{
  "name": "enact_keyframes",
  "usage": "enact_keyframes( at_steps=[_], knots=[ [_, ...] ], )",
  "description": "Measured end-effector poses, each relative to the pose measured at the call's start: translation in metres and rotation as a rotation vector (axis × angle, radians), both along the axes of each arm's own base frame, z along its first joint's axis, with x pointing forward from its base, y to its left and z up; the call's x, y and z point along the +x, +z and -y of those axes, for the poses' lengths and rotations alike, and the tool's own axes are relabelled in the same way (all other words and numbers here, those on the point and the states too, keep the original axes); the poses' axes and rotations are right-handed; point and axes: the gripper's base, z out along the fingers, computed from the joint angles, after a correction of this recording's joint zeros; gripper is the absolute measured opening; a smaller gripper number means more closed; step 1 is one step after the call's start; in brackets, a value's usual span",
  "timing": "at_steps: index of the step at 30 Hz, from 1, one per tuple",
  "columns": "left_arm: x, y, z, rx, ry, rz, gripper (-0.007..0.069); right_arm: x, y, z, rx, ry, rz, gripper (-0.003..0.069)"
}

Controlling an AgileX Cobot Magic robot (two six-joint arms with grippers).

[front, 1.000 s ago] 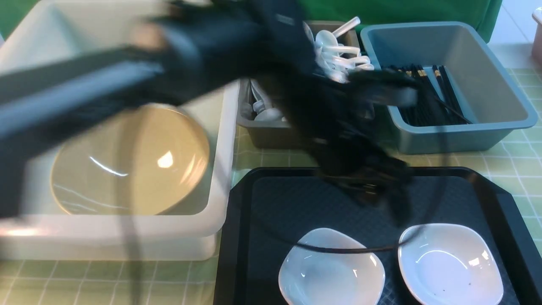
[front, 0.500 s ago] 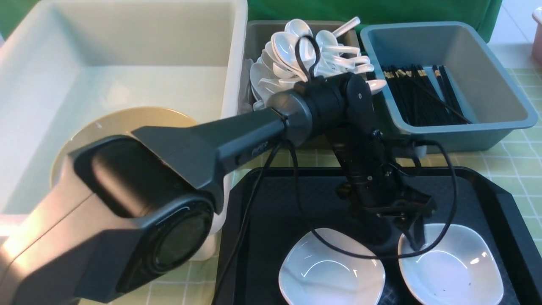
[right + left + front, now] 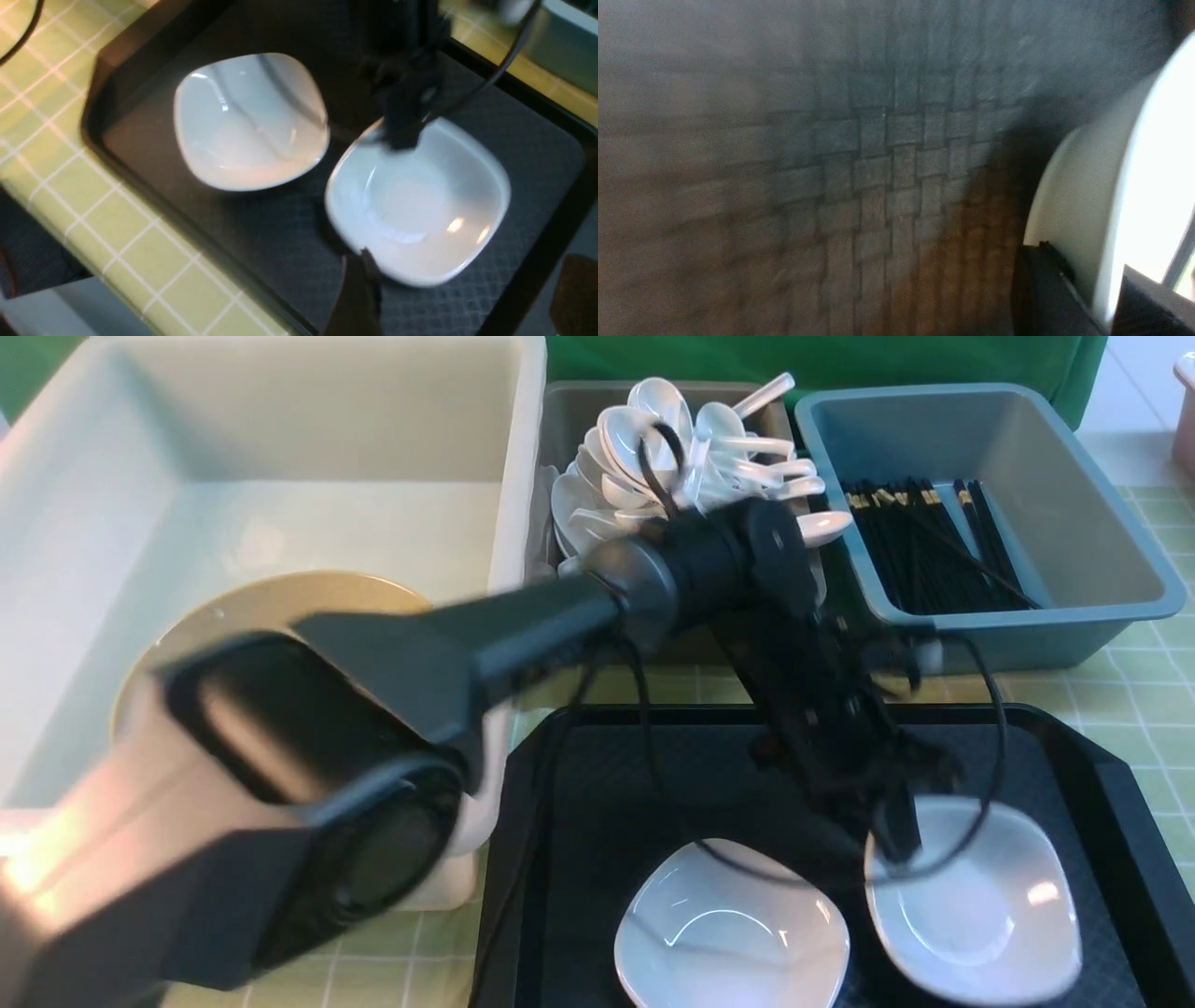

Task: On green table put chopsticks spoon bowls plates into blue grey white boxes.
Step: 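Grasp the small white bowl on the black tray by its rim with the left gripper, then place the white bowl into the white bin with the other dishes with the left gripper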

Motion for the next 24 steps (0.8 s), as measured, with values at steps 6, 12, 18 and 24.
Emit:
enact_keyframes(
  at_steps=[6,12,18,24],
  knots=[
    [0.016,0.113,-0.064,-0.071,0.181,0.183,0.0015,-0.001,0.015,-0.008,-0.006,0.112,0.040,0.0469],
    [0.008,0.194,-0.161,-0.063,0.381,0.353,0.0015,0.017,0.056,-0.017,-0.001,0.172,0.116,0.0216],
    [-0.035,0.199,-0.292,0.007,0.690,0.300,0.0015,0.054,0.090,-0.047,0.166,0.347,0.151,0.0027],
    [-0.075,0.168,-0.383,-0.008,1.001,0.186,0.0015,0.089,0.100,-0.078,0.193,0.471,0.137,0.0024]
  ],
)
